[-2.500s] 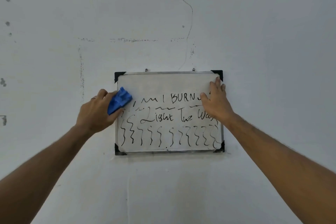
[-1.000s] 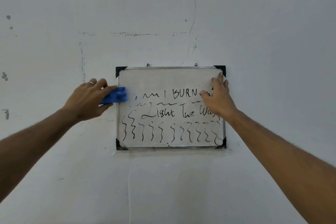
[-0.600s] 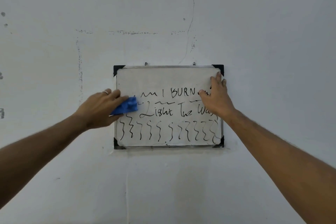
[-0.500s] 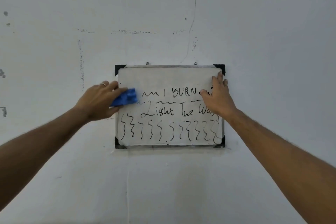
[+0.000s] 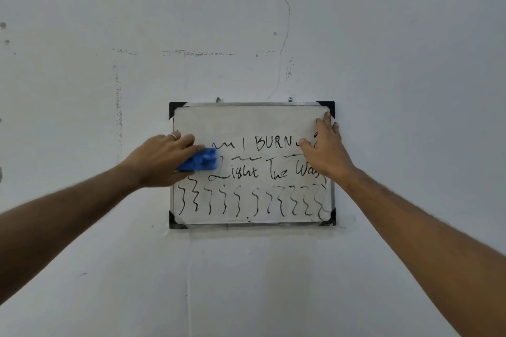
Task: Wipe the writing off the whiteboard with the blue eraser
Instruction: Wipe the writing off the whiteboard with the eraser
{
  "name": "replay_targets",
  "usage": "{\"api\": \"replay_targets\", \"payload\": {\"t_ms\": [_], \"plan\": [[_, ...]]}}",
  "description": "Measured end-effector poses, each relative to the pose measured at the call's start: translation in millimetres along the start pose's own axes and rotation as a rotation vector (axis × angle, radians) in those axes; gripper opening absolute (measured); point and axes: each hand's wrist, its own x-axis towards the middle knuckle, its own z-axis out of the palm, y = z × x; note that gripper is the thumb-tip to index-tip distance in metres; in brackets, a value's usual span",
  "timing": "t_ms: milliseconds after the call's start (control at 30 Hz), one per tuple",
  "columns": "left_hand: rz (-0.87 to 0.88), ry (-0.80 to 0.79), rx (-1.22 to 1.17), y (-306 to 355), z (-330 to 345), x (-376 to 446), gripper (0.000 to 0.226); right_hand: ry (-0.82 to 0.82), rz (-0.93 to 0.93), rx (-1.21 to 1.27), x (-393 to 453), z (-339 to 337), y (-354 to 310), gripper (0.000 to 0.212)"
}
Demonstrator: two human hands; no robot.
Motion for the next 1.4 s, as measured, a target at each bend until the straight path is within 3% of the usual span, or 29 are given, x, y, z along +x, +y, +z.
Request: {"api": "replay_targets", "payload": {"t_ms": [133, 267, 433, 533, 667, 700, 800, 967, 1100, 1200, 1333, 1400], "plan": [[-0.235, 0.079, -0.086, -2, -6, 3, 0.066, 0.013, 0.003, 0.006, 0, 0, -1, 0.072], [-0.051, 0.033, -0.039, 10, 6, 3, 0.067, 0.012, -0.006, 0.001, 0, 0, 1, 0.070], [-0.246, 0.100, -0.078, 7, -3, 12, 0.066, 0.022, 0.000, 0.004, 0, 2, 1, 0.071], [-0.026, 0.048, -0.048, 19, 8, 13, 0.067, 0.023, -0.003, 0.001, -1, 2, 2, 0.069], [-0.245, 0.115, -0.073, 7, -1, 21, 0.066, 0.026, -0.008, 0.002, -1, 2, 1, 0.070], [-0.250, 0.114, -0.080, 13, 0, 23, 0.065, 0.025, -0.008, 0.003, -1, 1, 1, 0.070], [-0.047, 0.071, -0.045, 25, 9, 24, 0.065, 0.024, -0.018, 0.003, -1, -1, 4, 0.068], [-0.315, 0.153, -0.138, 20, -2, 31, 0.066, 0.024, -0.028, 0.015, -2, -4, 7, 0.069], [-0.072, 0.101, -0.081, 36, 9, 33, 0.064, 0.002, -0.038, 0.018, -2, -7, 10, 0.070], [-0.273, 0.151, -0.148, 33, 2, 39, 0.065, 0.025, -0.002, 0.022, -4, -4, 3, 0.070], [-0.237, 0.119, -0.200, 67, 7, 42, 0.064, 0.327, -0.138, -0.007, -24, 11, -35, 0.044], [-0.364, 0.133, -0.291, 80, 10, 43, 0.063, 0.240, -0.110, 0.107, -41, 26, -64, 0.031]]}}
